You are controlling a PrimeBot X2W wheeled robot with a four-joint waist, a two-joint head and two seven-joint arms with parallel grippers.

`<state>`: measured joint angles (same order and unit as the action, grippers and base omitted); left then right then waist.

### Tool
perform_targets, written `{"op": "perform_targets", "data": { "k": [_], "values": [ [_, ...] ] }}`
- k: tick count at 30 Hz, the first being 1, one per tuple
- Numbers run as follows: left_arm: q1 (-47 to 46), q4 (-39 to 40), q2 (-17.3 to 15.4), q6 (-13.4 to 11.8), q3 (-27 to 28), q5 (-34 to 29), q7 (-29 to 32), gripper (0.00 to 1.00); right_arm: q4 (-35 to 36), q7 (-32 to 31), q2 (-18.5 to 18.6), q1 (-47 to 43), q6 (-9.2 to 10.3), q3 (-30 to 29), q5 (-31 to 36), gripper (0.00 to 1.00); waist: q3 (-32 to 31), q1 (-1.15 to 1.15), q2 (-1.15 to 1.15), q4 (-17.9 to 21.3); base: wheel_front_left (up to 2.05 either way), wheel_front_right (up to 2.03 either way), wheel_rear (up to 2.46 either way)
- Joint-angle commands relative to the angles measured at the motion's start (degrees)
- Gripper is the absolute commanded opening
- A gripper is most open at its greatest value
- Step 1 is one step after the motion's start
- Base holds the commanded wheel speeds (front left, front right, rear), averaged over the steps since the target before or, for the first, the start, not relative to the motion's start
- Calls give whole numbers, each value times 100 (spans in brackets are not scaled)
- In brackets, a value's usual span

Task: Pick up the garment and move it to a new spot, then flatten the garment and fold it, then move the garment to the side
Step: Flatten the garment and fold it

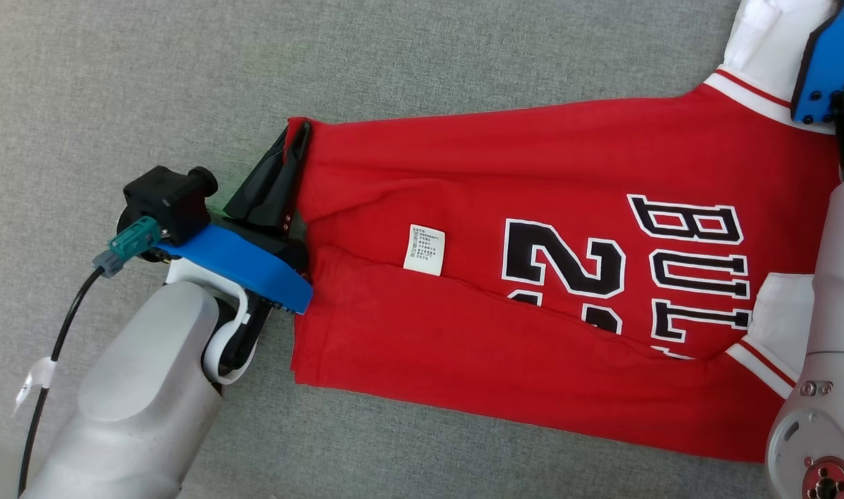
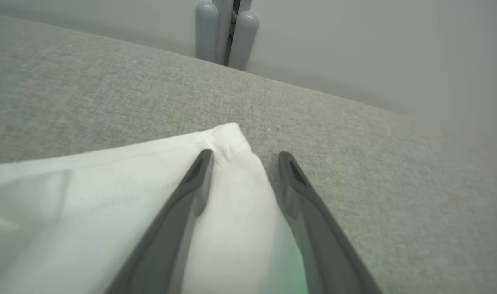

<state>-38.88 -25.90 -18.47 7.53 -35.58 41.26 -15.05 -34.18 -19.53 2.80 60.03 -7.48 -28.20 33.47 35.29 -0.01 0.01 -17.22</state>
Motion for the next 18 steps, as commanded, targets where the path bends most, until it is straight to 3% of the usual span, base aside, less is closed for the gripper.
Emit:
{"op": "perform_targets", "data": {
  "k": [1,10,18],
  "values": [
    [10,3,-80,-7,58,22,-14,0,-167,13,26,-91,-3,10,-53,0,15,1,-1,20,0,0,0],
    [40,-6,-102,-7,382,-62,-14,0,100,1028,32,35,-2,94,-315,0,-192,1,-1,288,0,0,0],
    [253,241,-176,-7,1089,-370,-14,0,-273,2562,31,-208,-1,243,-1414,0,-732,1,-1,893,0,0,0]
  ]
}}
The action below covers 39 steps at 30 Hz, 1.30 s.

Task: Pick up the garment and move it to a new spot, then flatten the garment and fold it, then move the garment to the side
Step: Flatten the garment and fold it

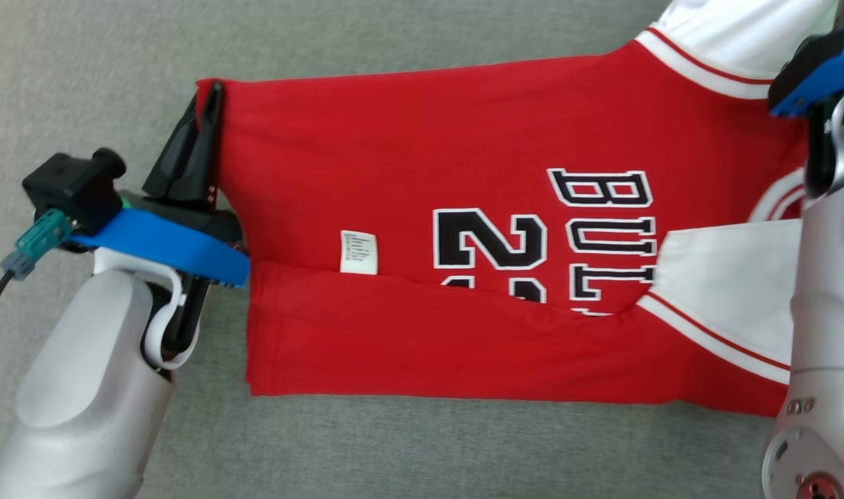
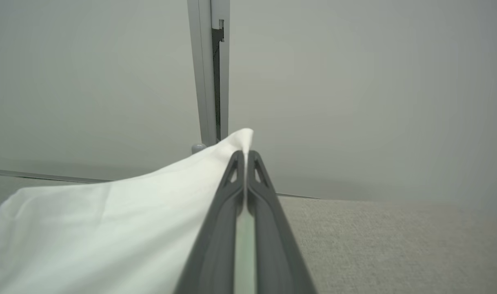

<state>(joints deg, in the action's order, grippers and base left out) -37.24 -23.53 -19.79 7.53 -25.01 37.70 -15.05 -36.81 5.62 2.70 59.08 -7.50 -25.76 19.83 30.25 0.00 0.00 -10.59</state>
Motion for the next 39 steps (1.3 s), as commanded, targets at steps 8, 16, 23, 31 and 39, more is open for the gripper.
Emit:
{"op": "perform_targets", "data": {
  "k": [8,16,23,31,39],
  "values": [
    [749,79,-18,-7,538,-414,-14,0,-244,900,35,-1182,0,765,-1396,0,-898,0,0,752,0,0,0],
    [1776,-230,246,-7,754,-662,-14,0,321,958,37,-2879,0,1388,-2774,0,-1537,0,0,924,0,0,0],
    [2367,-836,502,-7,769,-810,-14,0,261,960,36,-4001,0,1734,-3396,0,-1889,0,0,965,0,0,0],
    [2557,-1113,668,-7,1336,-1105,-14,100,81,961,38,-4190,0,2037,-3905,100,-2012,0,0,946,0,0,0],
    [2706,-907,929,-7,1685,-1546,-14,100,-390,961,35,-3749,0,1714,-3366,100,-1995,0,0,646,0,0,0]
  ]
}}
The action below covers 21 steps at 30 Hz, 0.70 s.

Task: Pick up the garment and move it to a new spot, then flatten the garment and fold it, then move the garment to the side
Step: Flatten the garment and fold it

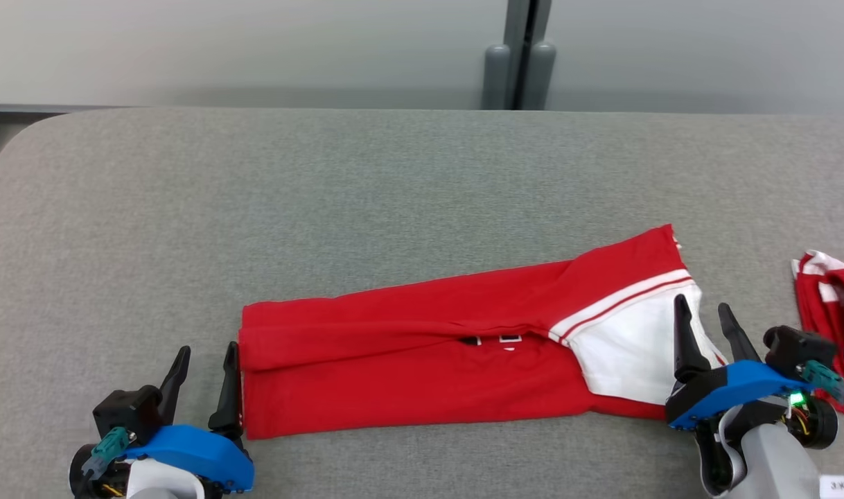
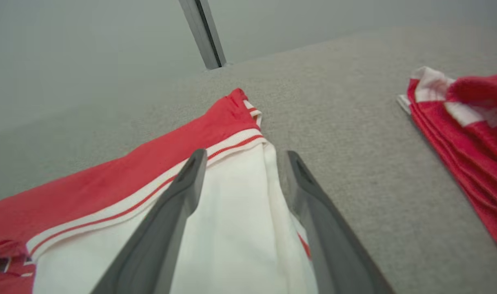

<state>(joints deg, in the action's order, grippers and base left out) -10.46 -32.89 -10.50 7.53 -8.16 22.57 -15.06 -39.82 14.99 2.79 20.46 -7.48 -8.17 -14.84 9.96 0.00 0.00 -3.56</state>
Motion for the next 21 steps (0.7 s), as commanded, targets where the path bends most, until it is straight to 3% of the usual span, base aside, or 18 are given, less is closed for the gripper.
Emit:
{"op": "perform_targets", "data": {
  "k": [1,7,9,13,16,18,19,21],
  "values": [
    [29,48,10,-7,-15,-56,-13,100,-241,21,26,204,-3,-108,217,100,44,0,0,-101,0,0,0],
    [-61,118,35,-7,-131,-15,-13,100,-1162,-202,27,660,-3,-1002,1276,100,159,0,0,-398,0,0,0],
    [-96,130,17,-7,-184,8,-13,100,-1443,-228,17,828,-3,-1133,1329,100,187,0,0,-485,0,0,0],
    [-111,168,-14,-7,-204,53,-13,100,-2148,-258,-39,989,-11,-859,1146,100,224,0,0,-543,0,0,0],
    [-100,184,-37,-7,-190,66,-13,100,-2614,-227,-113,1131,-37,-170,567,100,237,0,0,-515,0,0,0],
    [-110,191,-31,-7,-207,62,-13,100,-2738,-205,-135,1158,-38,376,113,39,234,0,0,-464,0,0,0],
    [-107,193,-32,-7,-207,64,-13,100,-2745,-198,-135,1148,-38,614,-108,0,230,0,0,-423,0,0,0],
    [-90,219,-35,-7,-237,51,-13,100,-2673,-137,-123,1096,-36,925,-369,0,206,0,0,-325,0,0,0]
  ]
}}
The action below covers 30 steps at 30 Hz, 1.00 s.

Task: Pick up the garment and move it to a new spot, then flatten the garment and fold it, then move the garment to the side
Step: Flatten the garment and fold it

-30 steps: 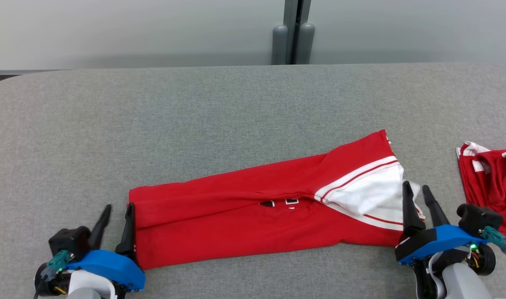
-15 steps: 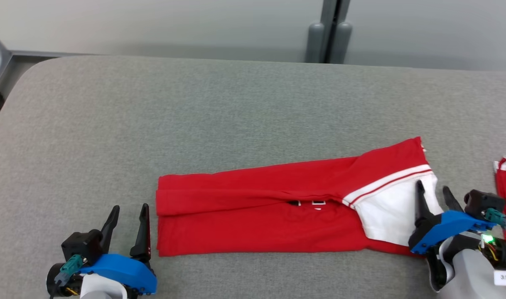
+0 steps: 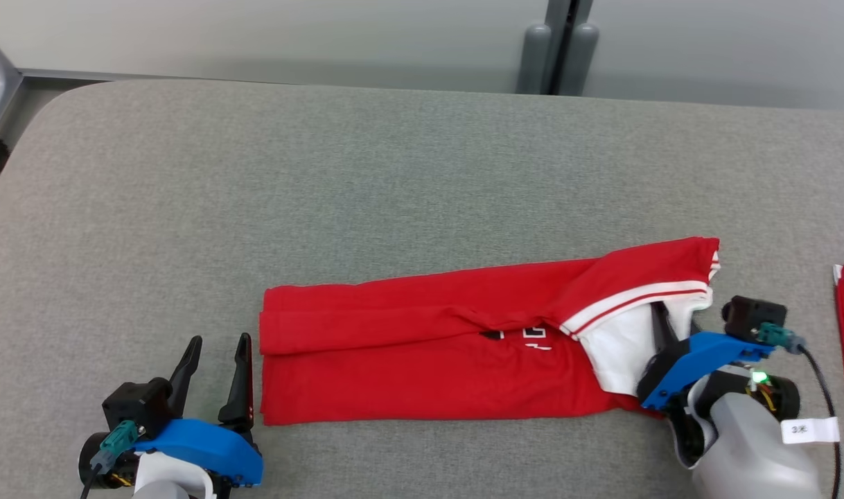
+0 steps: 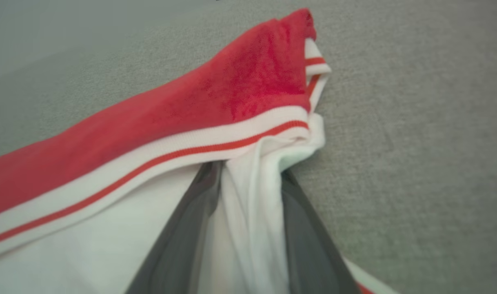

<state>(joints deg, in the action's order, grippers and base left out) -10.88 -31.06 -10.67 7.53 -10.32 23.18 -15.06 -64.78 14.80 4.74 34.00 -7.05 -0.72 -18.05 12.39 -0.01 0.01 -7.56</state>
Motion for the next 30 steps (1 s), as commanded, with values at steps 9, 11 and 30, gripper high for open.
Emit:
{"op": "perform_targets", "data": {
  "k": [9,11,30],
  "values": [
    [138,119,36,-7,-24,-120,-13,100,926,38,-121,-514,-41,-890,683,0,-277,1,-1,742,0,0,0],
    [160,124,55,-7,-28,-121,-13,100,1100,41,-132,-591,-42,-1012,803,0,-313,1,-1,826,0,0,0],
    [186,29,237,-7,-263,-155,-13,100,2561,38,-179,-1136,-46,1309,-710,0,-446,1,-1,1000,0,0,0]
  ]
}}
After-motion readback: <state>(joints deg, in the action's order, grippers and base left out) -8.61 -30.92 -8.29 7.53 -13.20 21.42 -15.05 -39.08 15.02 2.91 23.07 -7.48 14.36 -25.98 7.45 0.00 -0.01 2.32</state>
